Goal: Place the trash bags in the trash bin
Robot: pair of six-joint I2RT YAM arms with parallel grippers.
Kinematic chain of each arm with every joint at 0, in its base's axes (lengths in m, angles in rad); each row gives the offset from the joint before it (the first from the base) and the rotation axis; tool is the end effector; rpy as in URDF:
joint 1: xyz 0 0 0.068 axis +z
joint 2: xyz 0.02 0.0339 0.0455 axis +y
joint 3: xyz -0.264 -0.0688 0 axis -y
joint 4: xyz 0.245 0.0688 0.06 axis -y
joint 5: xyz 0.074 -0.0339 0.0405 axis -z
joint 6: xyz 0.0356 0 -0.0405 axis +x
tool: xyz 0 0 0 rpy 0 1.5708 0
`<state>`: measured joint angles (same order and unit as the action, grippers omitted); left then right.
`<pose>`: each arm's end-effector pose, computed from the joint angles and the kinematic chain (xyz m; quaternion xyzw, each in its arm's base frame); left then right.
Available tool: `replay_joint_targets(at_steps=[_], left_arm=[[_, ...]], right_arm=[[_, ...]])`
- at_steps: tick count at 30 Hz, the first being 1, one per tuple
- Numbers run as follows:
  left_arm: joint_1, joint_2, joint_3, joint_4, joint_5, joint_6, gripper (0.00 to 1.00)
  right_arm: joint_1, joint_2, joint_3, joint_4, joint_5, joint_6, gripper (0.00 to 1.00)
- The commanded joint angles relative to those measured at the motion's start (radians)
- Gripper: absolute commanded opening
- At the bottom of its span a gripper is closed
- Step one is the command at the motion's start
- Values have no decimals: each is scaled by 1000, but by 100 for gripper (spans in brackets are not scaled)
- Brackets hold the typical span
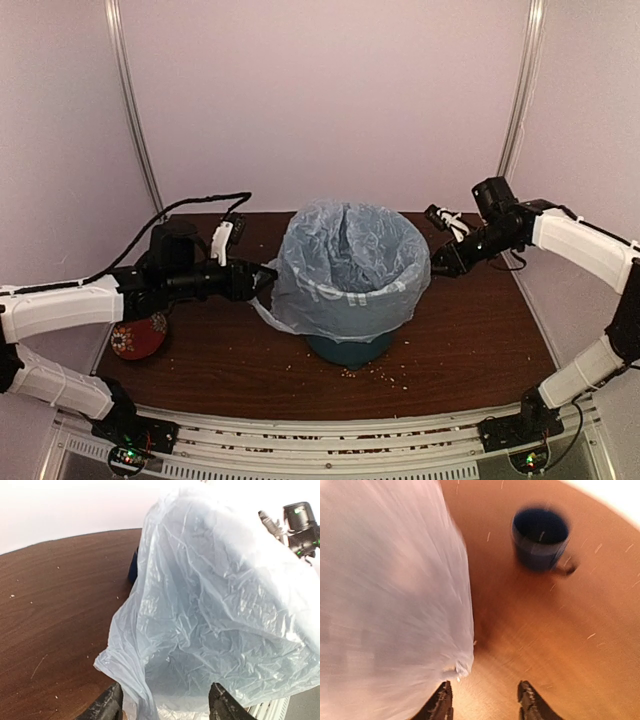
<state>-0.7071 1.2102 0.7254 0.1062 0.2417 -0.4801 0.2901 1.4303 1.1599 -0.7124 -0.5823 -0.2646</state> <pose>0.2016 -0.1835 0.2593 0.1603 0.8085 -0.3944 0.4062 0.2749 0.1025 0.2810 -0.3310 0.8590 0.2783 0.2741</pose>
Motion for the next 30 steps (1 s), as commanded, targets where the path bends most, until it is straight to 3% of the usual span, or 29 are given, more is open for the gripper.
replay_joint_targets(at_steps=[1,7,11,13,17,20,22,27,30], left_arm=[[-2,-19,41,-60,-62,21,61],[-1,-74,81,-132,-145,43,63],[-3,-78,89,-145,25,26,70],[-6,-116,57,-120,13,-15,70],[12,-142,73,-167,-197,19,72],[49,-35,173,-189,-259,83,72],[67,58,246,-170,-252,107,71],[72,250,368,-113,-224,134,69],[72,330,383,-46,-122,142,67]], right_arm=[[-3,-52,108,-102,83,-3,47],[-1,-48,326,-153,127,32,49],[27,-23,462,-139,109,59,48],[69,-3,508,-140,112,56,43],[205,67,608,-174,157,22,25],[290,137,678,-203,152,10,8],[334,186,719,-234,157,-22,3],[421,282,782,-323,186,-159,0],[444,365,852,-423,174,-240,0]])
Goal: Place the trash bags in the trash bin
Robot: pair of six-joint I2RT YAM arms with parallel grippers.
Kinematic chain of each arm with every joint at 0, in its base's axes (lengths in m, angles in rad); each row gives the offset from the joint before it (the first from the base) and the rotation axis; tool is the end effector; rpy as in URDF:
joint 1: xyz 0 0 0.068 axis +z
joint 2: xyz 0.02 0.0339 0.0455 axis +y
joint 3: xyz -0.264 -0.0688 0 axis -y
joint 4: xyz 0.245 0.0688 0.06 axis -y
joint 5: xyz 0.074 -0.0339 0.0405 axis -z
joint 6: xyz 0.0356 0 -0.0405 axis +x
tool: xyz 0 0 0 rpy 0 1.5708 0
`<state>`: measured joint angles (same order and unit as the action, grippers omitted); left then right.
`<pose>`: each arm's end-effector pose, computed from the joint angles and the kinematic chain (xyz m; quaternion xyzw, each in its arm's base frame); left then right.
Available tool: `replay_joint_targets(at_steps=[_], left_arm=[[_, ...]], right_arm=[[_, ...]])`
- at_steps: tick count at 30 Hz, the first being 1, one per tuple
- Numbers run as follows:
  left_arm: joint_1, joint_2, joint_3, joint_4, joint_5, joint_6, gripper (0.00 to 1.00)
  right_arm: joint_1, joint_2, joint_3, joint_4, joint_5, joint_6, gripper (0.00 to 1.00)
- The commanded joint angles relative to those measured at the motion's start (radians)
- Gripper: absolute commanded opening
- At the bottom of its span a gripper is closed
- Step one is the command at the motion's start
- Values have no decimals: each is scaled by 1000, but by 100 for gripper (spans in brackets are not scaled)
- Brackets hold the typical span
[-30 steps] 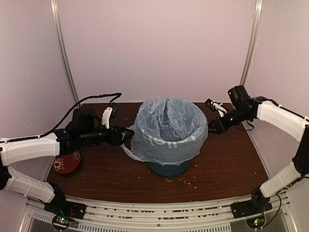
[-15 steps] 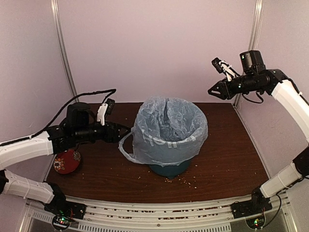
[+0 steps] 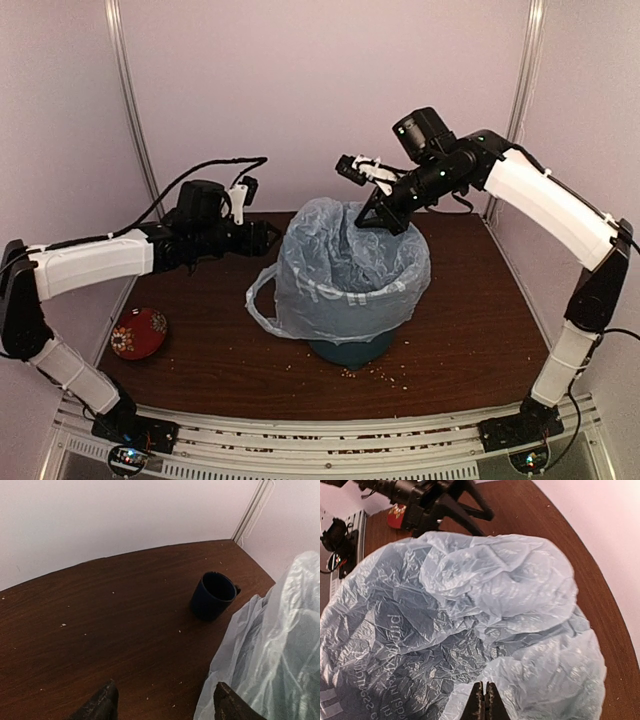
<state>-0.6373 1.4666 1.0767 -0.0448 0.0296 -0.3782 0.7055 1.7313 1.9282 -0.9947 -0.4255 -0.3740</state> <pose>0.2737 -0.2040 0.2923 0.1168 0.8348 -0.2724 0.4640 0.2684 0.2479 0.4047 -0.5336 0.7357 0.2537 0.3311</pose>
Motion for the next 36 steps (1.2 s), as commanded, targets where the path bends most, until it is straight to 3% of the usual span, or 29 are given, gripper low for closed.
replay_joint_targets(at_steps=[1,10,23,36], left_arm=[[2,89,19,149,142,40,67],[-31,206,12,281,269,37,66],[-35,226,-38,373,306,28,66],[-26,187,-67,374,242,33,66]], right_arm=[[35,86,98,-160,12,-144,0],[109,263,262,-364,106,-274,0],[129,295,177,-364,159,-334,0],[132,335,70,-364,181,-327,0]])
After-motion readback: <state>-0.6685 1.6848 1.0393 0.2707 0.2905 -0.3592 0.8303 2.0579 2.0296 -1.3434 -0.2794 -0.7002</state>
